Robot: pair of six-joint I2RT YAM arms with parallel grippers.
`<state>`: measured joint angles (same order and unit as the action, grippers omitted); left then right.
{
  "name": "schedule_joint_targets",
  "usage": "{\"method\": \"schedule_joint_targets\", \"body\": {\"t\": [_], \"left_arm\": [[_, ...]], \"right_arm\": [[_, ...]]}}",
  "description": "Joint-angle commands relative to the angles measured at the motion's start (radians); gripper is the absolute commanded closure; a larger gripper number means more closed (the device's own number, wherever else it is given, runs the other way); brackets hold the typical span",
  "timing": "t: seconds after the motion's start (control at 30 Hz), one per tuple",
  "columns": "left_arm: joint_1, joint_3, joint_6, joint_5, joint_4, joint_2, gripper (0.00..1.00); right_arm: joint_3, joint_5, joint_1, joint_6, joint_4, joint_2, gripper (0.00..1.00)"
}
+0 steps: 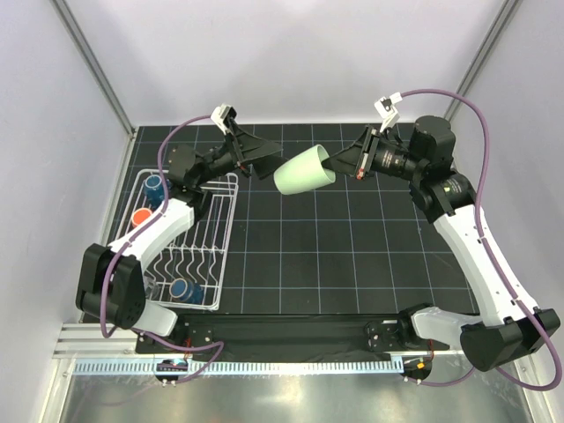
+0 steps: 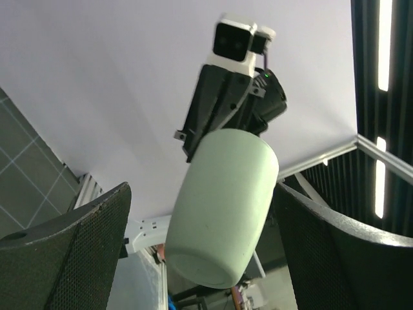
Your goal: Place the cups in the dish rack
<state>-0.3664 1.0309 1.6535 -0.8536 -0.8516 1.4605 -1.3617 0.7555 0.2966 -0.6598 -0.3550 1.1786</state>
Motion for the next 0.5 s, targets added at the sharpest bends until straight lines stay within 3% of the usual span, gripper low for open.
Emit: {"method": "schedule_joint_targets", "body": {"t": [0.0, 0.47], "left_arm": [[-0.017, 0.006, 0.054, -0.067, -0.187, -0.029, 0.12], [-0.048, 0.020, 0.078, -0.119, -0.188, -0.049, 0.11]], "right_arm": [[0.021, 0.060, -0.013, -0.092, 0.151, -0.023, 0.96], [0.107, 0.025, -0.027, -0.253, 0.326, -0.043, 0.96]]}}
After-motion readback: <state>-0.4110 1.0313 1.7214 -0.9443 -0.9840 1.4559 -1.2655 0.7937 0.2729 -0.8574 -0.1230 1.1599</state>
